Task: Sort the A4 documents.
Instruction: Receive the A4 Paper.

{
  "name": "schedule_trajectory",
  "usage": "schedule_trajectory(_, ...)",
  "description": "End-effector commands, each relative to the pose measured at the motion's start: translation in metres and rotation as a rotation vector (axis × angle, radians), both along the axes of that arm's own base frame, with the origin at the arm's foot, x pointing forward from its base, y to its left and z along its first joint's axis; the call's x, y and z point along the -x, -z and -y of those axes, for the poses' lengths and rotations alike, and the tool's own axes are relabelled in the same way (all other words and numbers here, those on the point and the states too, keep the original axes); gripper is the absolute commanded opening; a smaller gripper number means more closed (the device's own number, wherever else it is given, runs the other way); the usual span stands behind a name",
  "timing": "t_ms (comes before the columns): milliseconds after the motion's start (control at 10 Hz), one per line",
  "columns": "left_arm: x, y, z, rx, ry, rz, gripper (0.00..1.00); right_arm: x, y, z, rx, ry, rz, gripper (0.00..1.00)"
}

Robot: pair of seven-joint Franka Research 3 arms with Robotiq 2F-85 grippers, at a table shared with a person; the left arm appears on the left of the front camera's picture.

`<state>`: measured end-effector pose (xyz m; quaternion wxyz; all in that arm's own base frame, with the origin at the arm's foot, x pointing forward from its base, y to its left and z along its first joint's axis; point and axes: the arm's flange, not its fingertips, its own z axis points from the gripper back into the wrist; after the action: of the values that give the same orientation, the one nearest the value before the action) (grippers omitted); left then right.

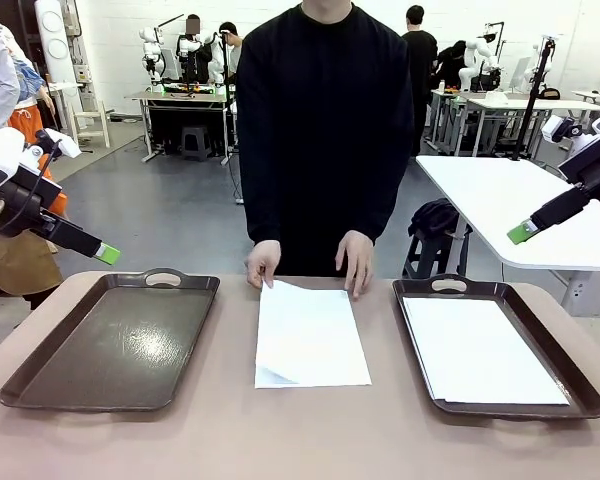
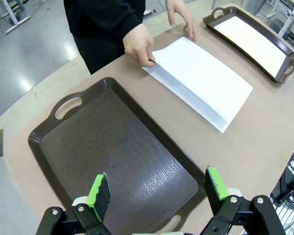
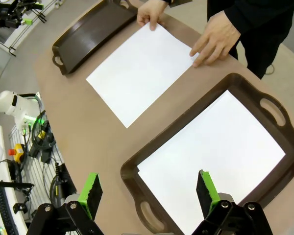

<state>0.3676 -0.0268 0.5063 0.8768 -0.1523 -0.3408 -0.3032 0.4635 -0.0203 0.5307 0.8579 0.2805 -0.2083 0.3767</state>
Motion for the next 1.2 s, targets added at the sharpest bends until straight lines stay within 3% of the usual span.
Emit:
schedule_trajectory(0, -0.0005, 0.0004, -0.0013, 0.003, -0.001, -0.001, 1.00, -0.0002, -0.0002, -0.0012, 0.001, 0.004, 0.005, 1.00)
schedule_trajectory(1100, -0.0005, 0.0004, -0.0013, 0.003, -0.001, -0.001, 1.00, -0.0002, -0.0002, -0.0012, 0.001, 0.004, 0.005, 1.00)
